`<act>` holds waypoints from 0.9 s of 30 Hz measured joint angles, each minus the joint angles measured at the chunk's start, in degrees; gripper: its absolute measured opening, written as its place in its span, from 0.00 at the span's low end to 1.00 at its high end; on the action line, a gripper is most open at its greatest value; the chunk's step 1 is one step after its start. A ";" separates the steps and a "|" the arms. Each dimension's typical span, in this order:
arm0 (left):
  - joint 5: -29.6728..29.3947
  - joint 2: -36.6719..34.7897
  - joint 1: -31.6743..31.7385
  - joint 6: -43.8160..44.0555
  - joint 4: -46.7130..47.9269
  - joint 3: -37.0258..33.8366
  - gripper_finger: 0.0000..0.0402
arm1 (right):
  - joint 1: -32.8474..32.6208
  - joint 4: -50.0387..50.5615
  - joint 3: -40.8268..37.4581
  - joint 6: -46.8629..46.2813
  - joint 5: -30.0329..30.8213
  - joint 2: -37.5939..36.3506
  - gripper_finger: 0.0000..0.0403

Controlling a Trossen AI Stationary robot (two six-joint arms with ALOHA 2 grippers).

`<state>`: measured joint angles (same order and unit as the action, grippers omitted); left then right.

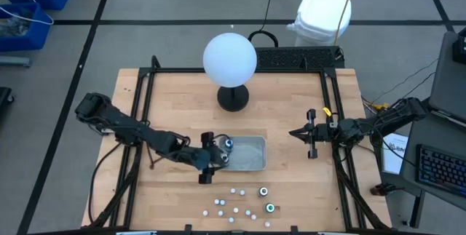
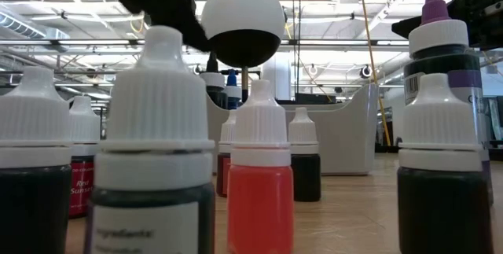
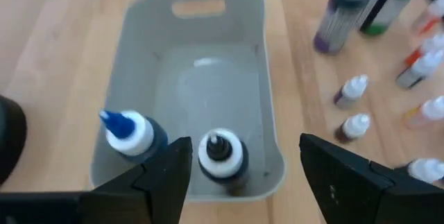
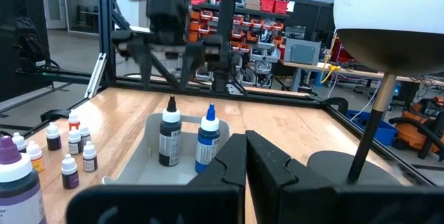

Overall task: Pick & Place food coloring
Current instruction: Adjust the large blue food coloring bottle on the gray bin

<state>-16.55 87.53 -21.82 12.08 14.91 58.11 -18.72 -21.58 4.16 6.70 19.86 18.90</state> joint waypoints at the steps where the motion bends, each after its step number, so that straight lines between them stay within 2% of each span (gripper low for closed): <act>1: -0.21 -1.12 0.04 -0.35 0.09 0.00 0.67 | 0.00 0.00 0.00 0.00 0.02 0.00 0.00; 5: -2.66 -4.19 1.62 -1.89 -0.32 0.11 0.68 | 0.00 -0.02 0.00 0.02 0.00 0.00 0.00; 8: -2.32 -4.79 4.43 -3.54 0.99 0.09 0.68 | 0.00 -0.04 0.00 0.00 0.00 0.00 0.00; 16: 7.71 -1.44 11.74 -9.54 2.19 0.07 0.68 | 0.00 -0.42 0.00 0.00 -0.04 0.04 0.00; 27: 16.66 3.43 16.56 -11.97 1.48 0.04 0.68 | 0.00 -0.44 0.00 0.04 -0.17 0.39 0.00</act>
<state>0.11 90.96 -5.26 0.11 16.40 58.15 -18.72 -22.02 4.16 6.74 19.68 19.28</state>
